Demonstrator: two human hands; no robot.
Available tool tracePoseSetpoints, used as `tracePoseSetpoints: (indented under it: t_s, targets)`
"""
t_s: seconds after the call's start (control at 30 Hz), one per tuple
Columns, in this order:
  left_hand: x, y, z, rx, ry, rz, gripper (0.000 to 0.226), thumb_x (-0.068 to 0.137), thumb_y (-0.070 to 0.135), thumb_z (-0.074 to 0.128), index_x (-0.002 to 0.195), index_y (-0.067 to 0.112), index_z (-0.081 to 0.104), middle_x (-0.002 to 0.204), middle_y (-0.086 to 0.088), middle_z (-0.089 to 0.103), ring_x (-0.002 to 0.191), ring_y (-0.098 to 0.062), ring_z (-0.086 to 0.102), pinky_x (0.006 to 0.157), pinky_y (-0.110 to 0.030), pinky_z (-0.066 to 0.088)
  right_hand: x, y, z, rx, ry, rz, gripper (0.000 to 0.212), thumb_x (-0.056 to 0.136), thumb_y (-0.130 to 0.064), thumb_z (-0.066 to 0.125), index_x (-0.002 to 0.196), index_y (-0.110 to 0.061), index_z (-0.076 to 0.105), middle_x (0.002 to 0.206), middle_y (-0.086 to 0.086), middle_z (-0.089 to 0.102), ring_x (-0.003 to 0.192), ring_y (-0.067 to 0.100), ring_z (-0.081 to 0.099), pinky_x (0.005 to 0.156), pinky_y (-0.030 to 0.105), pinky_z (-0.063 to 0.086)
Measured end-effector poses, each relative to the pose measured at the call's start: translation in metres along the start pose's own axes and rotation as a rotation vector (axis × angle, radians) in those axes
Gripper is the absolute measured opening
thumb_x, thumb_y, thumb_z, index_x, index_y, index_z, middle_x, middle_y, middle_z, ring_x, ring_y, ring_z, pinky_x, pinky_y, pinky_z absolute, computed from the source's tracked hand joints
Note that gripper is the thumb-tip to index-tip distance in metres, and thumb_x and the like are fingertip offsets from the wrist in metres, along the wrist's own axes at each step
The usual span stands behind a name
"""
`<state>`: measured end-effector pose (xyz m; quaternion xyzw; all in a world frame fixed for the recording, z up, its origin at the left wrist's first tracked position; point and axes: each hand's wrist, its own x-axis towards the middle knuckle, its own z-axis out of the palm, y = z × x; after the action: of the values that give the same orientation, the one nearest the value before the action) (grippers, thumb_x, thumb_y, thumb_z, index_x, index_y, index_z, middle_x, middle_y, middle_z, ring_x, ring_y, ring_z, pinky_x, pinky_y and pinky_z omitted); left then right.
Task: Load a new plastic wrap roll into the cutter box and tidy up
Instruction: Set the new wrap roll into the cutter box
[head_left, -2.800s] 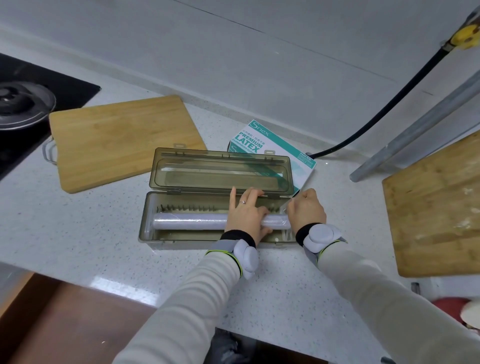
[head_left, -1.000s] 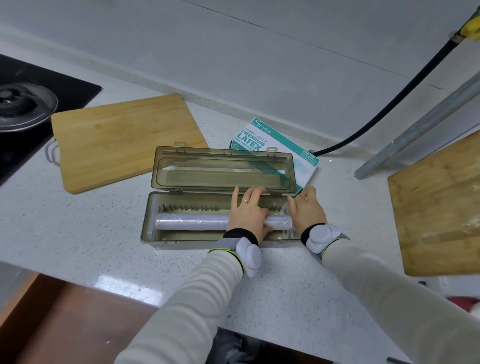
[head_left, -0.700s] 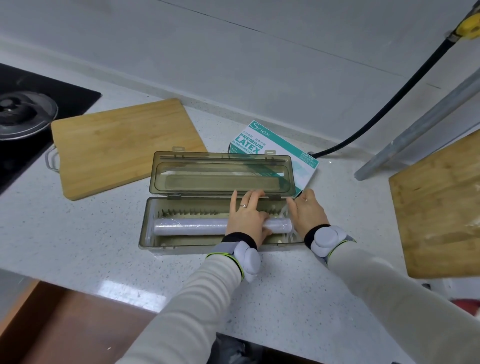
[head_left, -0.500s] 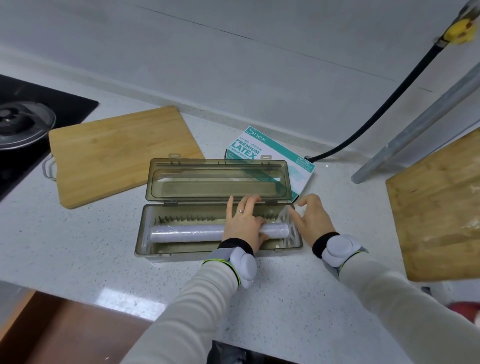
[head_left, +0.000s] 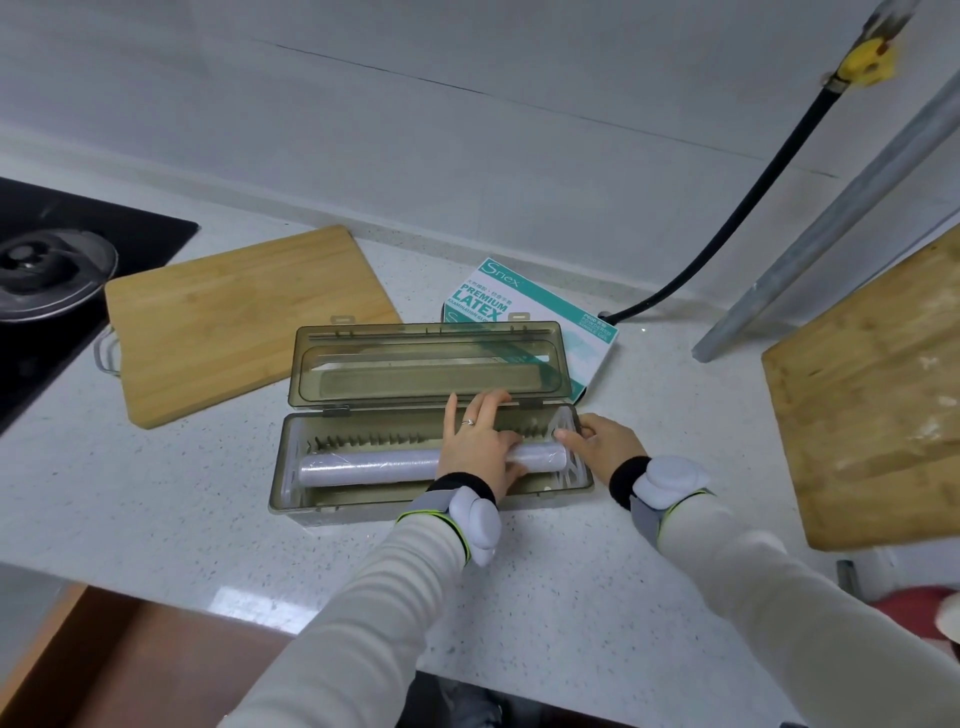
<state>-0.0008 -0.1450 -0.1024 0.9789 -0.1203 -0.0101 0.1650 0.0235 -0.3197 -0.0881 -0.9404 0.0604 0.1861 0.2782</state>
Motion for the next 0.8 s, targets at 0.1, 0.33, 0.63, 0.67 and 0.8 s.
tracePoseSetpoints:
  t_s: [0.1, 0.33, 0.63, 0.67, 0.8]
  targets:
    - [0.001, -0.001, 0.000, 0.007, -0.019, 0.003, 0.034, 0.078, 0.045, 0.065, 0.109, 0.030, 0.066, 0.144, 0.006, 0.023, 0.141, -0.017, 0.018, 0.111, -0.044, -0.020, -0.002, 0.000, -0.004, -0.015, -0.055, 0.011, 0.036, 0.094, -0.044, 0.045, 0.072, -0.015, 0.045, 0.065, -0.004, 0.043, 0.077, 0.020, 0.045, 0.070, 0.026, 0.031]
    - [0.003, -0.008, 0.000, -0.022, -0.054, 0.031, 0.037, 0.080, 0.046, 0.064, 0.114, 0.031, 0.064, 0.147, 0.007, 0.026, 0.145, -0.017, 0.011, 0.112, -0.044, -0.018, -0.004, -0.001, -0.007, -0.078, -0.084, 0.016, 0.037, 0.095, -0.039, 0.046, 0.074, -0.009, 0.045, 0.074, 0.007, 0.049, 0.081, 0.025, 0.051, 0.070, 0.027, 0.032]
    - [-0.013, -0.049, -0.024, -0.034, 0.043, -0.055, 0.031, 0.088, 0.037, 0.059, 0.114, 0.022, 0.061, 0.123, 0.001, 0.048, 0.116, -0.020, 0.042, 0.097, -0.029, 0.035, -0.010, -0.032, -0.012, 0.002, 0.281, -0.325, 0.021, 0.094, -0.020, 0.051, 0.107, -0.007, 0.061, 0.109, 0.011, 0.060, 0.085, 0.017, 0.055, 0.078, 0.025, 0.044]
    - [-0.015, -0.054, -0.027, -0.033, 0.046, -0.069, 0.030, 0.089, 0.036, 0.057, 0.115, 0.021, 0.060, 0.121, 0.001, 0.050, 0.115, -0.019, 0.044, 0.096, -0.029, 0.036, -0.009, -0.038, -0.008, -0.028, 0.221, -0.356, 0.020, 0.095, -0.019, 0.049, 0.105, -0.007, 0.062, 0.107, 0.011, 0.063, 0.087, 0.019, 0.057, 0.081, 0.029, 0.047]
    - [-0.027, -0.073, -0.038, -0.004, 0.015, -0.144, 0.034, 0.093, 0.038, 0.049, 0.122, 0.021, 0.054, 0.122, 0.002, 0.057, 0.115, -0.019, 0.050, 0.096, -0.031, 0.039, -0.008, -0.054, 0.004, -0.110, 0.031, -0.352, 0.026, 0.097, -0.018, 0.043, 0.108, -0.008, 0.064, 0.111, 0.008, 0.068, 0.102, 0.025, 0.062, 0.092, 0.035, 0.048]
